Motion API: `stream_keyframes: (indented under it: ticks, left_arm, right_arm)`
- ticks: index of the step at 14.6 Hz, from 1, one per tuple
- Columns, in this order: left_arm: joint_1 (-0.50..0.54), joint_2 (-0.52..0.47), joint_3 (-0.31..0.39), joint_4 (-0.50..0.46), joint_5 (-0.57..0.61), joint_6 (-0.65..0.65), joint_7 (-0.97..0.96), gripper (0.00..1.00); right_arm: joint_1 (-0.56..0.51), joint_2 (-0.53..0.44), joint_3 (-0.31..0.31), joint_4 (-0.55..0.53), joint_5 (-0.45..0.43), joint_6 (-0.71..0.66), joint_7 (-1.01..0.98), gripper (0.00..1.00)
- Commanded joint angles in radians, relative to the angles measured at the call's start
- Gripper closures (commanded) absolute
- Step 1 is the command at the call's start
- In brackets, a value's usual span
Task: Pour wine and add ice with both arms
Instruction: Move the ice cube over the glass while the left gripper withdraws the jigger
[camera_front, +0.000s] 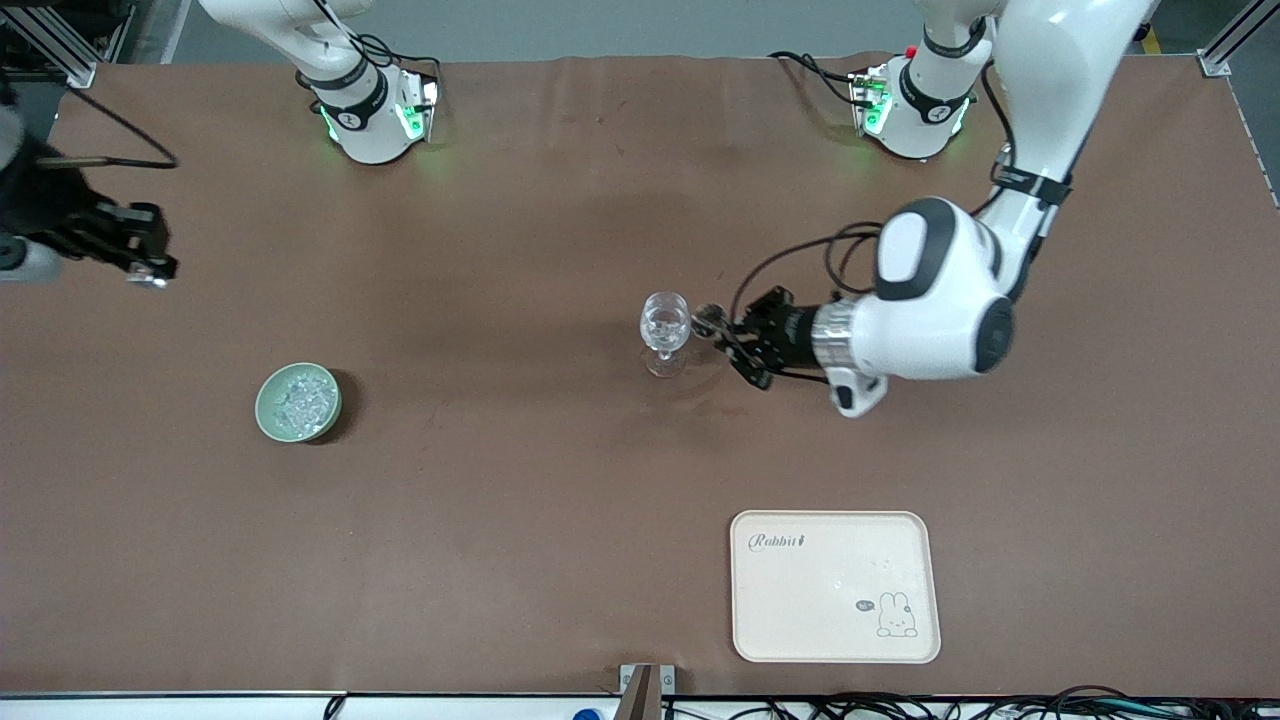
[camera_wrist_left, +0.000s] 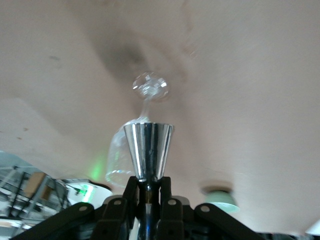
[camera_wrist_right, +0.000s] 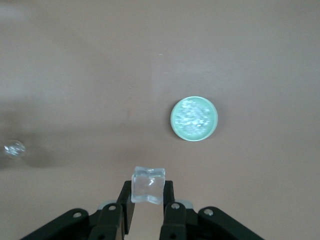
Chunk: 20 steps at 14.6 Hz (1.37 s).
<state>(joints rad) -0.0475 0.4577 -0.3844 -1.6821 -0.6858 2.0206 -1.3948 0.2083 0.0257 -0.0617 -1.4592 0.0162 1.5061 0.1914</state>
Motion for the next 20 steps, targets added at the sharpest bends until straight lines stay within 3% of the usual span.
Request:
stream_keyframes:
  ticks: [1,4,10,15,20]
  left_arm:
    - [0.11,0.038,-0.01,0.045,-0.075,-0.014,0.071,0.99]
    - [0.23,0.11,-0.01,0.094,-0.112,-0.06,0.181,0.99]
    - [0.415,0.235,-0.008,0.101,-0.268,-0.094,0.44,0.99]
    - [0.547,0.334,-0.002,0.12,-0.261,-0.164,0.578,0.99]
    - [0.572,0.392,0.032,0.117,-0.233,-0.216,0.704,0.99]
  right_arm:
    - [0.168,0.019,-0.007,-0.015,-0.002,0.057,0.231,0.92]
    - [0.301,0.08,-0.007,-0.016,-0.002,0.127,0.402,0.97]
    - [0.534,0.246,-0.007,-0.012,-0.021,0.325,0.724,0.99]
    - [0.641,0.368,-0.007,-0.003,-0.012,0.428,0.841,0.99]
    - [0.683,0.45,-0.007,0.023,-0.013,0.502,0.856,0.97]
